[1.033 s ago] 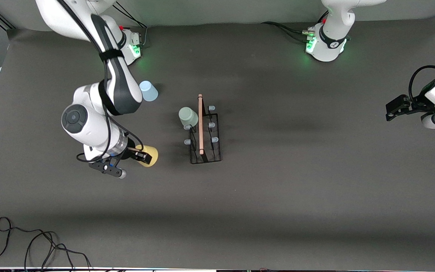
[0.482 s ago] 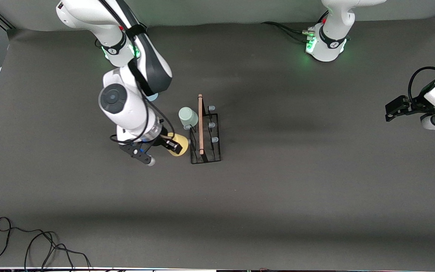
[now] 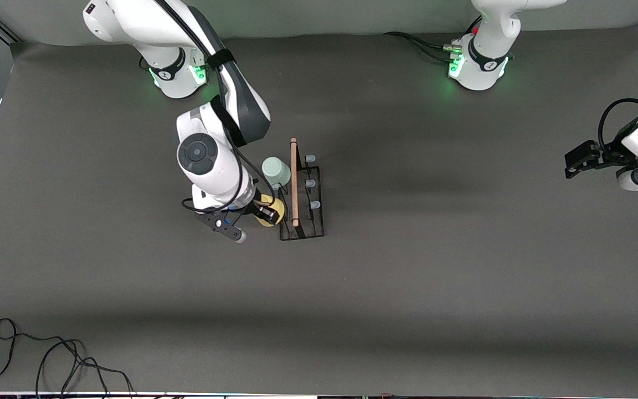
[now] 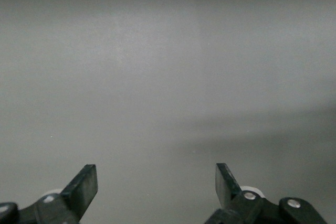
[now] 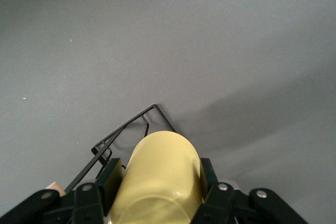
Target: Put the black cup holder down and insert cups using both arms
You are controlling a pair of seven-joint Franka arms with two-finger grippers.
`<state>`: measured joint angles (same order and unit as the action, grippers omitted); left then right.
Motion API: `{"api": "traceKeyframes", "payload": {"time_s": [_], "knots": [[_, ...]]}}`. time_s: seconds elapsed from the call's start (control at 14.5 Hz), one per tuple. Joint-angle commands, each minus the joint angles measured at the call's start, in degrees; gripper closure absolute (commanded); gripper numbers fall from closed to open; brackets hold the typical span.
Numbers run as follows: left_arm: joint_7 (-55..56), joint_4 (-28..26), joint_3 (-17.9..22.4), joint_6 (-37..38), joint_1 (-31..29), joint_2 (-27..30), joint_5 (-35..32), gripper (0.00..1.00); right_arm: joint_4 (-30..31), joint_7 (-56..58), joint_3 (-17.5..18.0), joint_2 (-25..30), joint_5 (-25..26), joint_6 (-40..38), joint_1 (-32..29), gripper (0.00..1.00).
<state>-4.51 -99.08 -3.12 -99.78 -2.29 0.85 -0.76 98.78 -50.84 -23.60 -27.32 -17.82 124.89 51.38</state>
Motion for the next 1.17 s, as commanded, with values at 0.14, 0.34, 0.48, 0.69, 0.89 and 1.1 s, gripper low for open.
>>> {"api": "traceKeyframes", "payload": {"time_s": [0.14, 0.34, 0.48, 0.69, 0.89, 1.1], "knots": [[1.0, 1.3, 0.2, 1.0, 0.4, -0.5, -0.2, 0.0, -1.4, -1.9, -0.7, -3.0, -0.9, 1.5, 2.1, 0.22], [1.0, 1.3, 0.2, 1.0, 0.4, -0.5, -0.2, 0.0, -1.4, -2.4, -0.7, -2.8, -0.9, 1.3, 2.1, 0.0], [1.0, 1.3, 0.2, 1.0, 0.5, -0.5, -0.2, 0.0, -1.4, -1.4, -1.1, -2.1, -0.9, 0.8, 1.5, 0.0], [1.0, 1.3, 0.2, 1.0, 0.5, -0.5, -0.2, 0.0, -1.9, 2.5, -3.1, 1.7, -0.3, -5.1, 0.0, 0.0], [1.0, 1.3, 0.2, 1.0, 0.5, -0.4, -0.2, 0.0, -1.9, 9.4, -8.8, 8.3, -0.2, -14.6, -0.1, 0.0], [1.0, 1.3, 0.2, 1.0, 0.5, -0.4, -0.2, 0.0, -2.2, 17.4, -15.3, 14.9, 0.9, -24.1, 0.1, 0.0]]}}
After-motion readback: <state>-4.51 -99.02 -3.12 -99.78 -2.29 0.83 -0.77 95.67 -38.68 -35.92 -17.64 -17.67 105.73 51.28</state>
